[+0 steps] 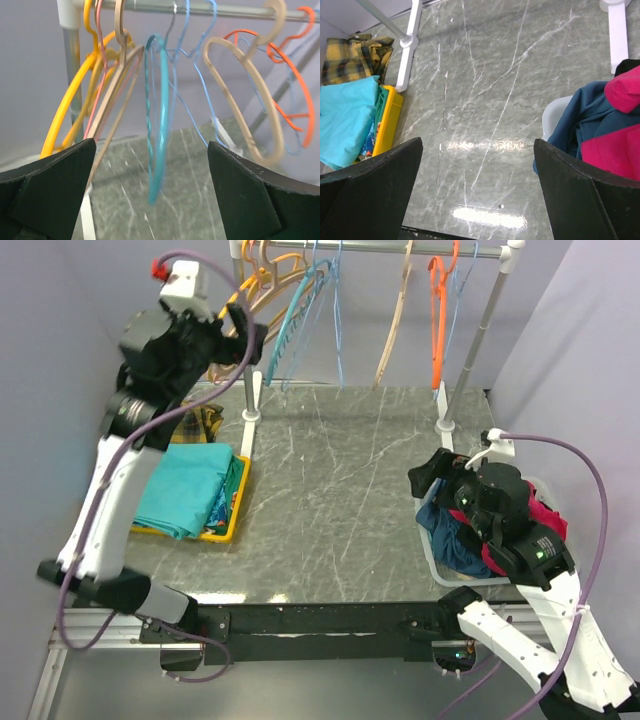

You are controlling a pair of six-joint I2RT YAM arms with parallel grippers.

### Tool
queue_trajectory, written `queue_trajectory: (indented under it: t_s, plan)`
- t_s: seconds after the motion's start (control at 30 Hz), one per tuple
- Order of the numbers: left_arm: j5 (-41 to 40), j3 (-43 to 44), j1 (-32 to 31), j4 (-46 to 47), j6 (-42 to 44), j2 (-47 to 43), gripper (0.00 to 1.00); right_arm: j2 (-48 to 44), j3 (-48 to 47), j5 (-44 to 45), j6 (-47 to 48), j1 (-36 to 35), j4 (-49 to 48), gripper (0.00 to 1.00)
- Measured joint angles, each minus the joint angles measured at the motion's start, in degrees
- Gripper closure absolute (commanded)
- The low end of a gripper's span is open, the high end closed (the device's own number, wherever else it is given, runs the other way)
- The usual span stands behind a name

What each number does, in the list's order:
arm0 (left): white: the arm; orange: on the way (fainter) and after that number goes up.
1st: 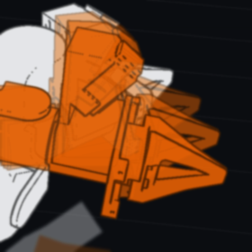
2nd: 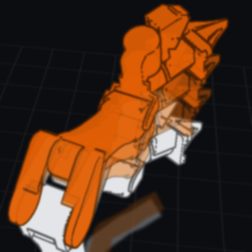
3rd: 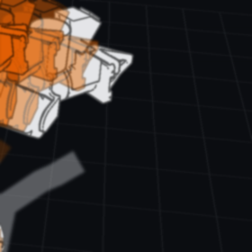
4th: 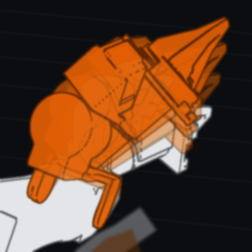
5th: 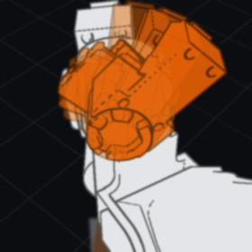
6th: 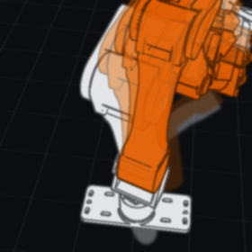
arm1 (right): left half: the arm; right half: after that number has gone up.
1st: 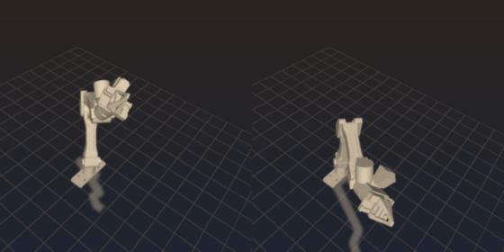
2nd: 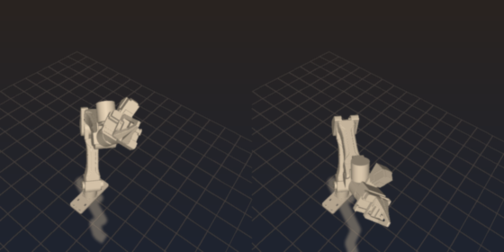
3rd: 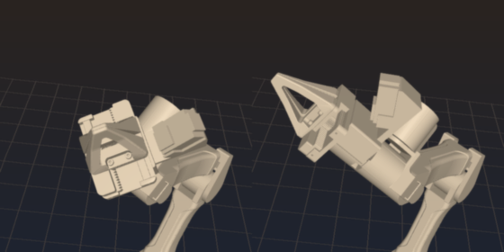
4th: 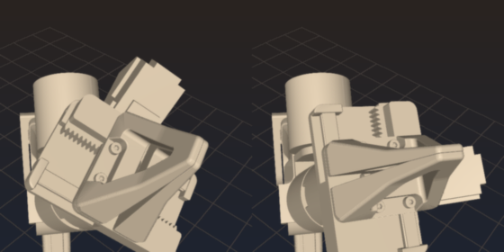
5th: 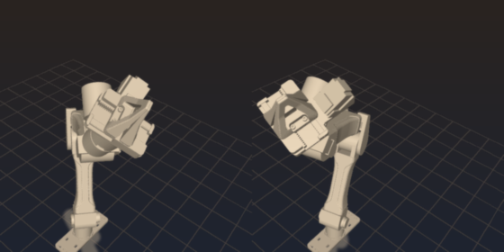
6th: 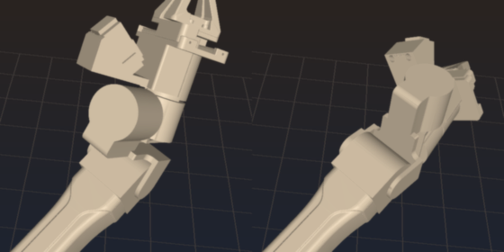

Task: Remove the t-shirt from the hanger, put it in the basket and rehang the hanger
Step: Reset both arms

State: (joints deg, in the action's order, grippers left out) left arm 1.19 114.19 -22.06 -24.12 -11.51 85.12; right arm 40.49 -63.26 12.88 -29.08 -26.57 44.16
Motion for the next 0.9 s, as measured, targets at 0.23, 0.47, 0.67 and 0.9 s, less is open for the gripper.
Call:
queue_trajectory:
  t_s: [0.23, 0.47, 0.67, 0.9]
  plan:
    - [-3.78, -25.77, -2.19, -5.99, -6.84, -20.76, 0.0, 0.55, 3.56, 2.62, 0.15, -5.81, 0.28, 0.0]
    - [-7.21, -51.21, -3.06, -12.35, -12.33, -35.39, 0.01, 1.86, 8.68, 4.94, -2.05, -14.21, -0.17, 0.0]
    - [-8.83, -57.05, -3.13, -14.69, -15.47, -45.03, 0.0, 3.21, 9.31, 7.61, -4.74, -19.71, -0.79, 0.0]
    - [-9.42, -58.75, -3.15, -14.78, -17.33, -50.95, 0.01, 2.91, 8.44, 10.03, -6.1, -22.71, 0.09, 0.0]
